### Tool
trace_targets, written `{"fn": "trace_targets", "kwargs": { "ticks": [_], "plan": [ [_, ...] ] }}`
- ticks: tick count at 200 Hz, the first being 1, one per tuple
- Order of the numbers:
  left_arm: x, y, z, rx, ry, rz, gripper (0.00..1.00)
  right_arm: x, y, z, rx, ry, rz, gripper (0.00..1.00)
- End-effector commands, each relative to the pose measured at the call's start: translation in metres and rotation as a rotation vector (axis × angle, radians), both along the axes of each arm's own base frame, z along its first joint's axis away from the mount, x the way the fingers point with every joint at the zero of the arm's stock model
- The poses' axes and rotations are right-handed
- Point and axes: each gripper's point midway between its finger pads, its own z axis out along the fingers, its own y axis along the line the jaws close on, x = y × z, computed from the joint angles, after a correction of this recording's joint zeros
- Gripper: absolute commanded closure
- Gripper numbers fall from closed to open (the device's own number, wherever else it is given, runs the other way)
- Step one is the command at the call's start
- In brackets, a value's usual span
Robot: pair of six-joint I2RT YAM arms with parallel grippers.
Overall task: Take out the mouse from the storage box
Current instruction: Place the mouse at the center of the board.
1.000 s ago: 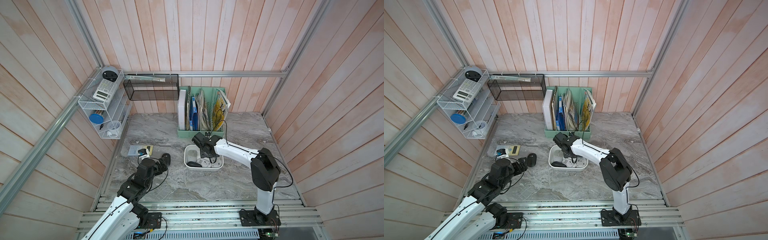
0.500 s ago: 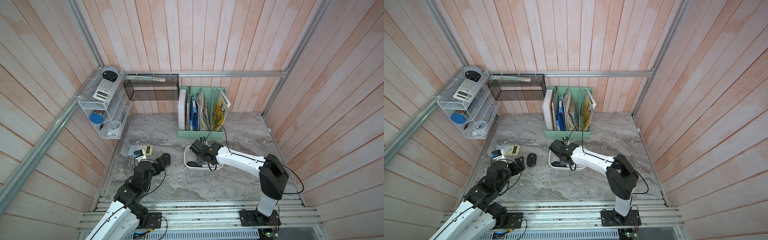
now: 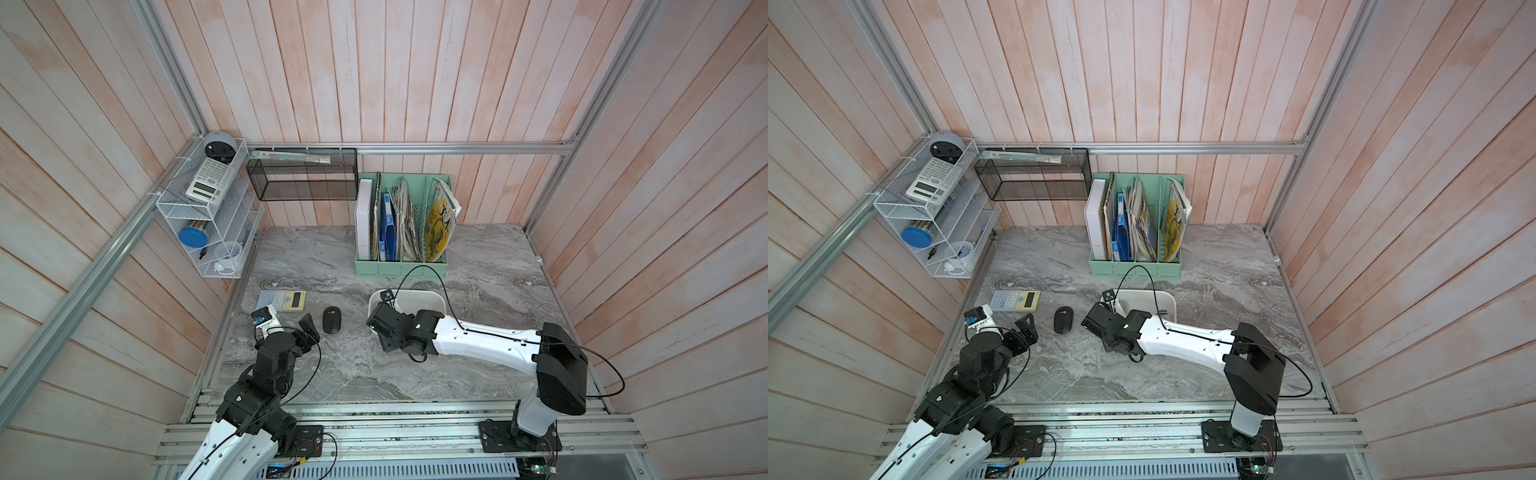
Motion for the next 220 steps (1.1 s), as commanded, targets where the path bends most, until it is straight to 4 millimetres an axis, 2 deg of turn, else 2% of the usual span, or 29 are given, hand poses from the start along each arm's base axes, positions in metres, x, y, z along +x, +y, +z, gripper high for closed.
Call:
{"fn": "trace_targets", "kwargs": {
  "ticks": [1,47,81,178,220],
  "plan": [
    [-0.005,0.011,-0.006,0.015,0.007,0.048,0.00,-0.011,0.020,-0.001,0.039,-0.010,0.070,0.40],
    [-0.013,0.022,0.000,0.010,-0.025,0.095,0.00,-0.035,0.055,-0.018,0.045,0.011,0.196,0.40],
    [-0.020,0.031,0.004,-0.002,-0.056,0.131,0.00,-0.044,0.074,-0.035,0.053,0.040,0.246,0.40],
    [-0.026,0.038,0.008,-0.014,-0.077,0.162,0.00,-0.061,0.116,-0.066,0.016,0.079,0.352,0.39],
    [-0.030,0.043,0.010,-0.020,-0.094,0.182,0.00,-0.062,0.124,-0.078,0.001,0.099,0.368,0.38]
  ]
}}
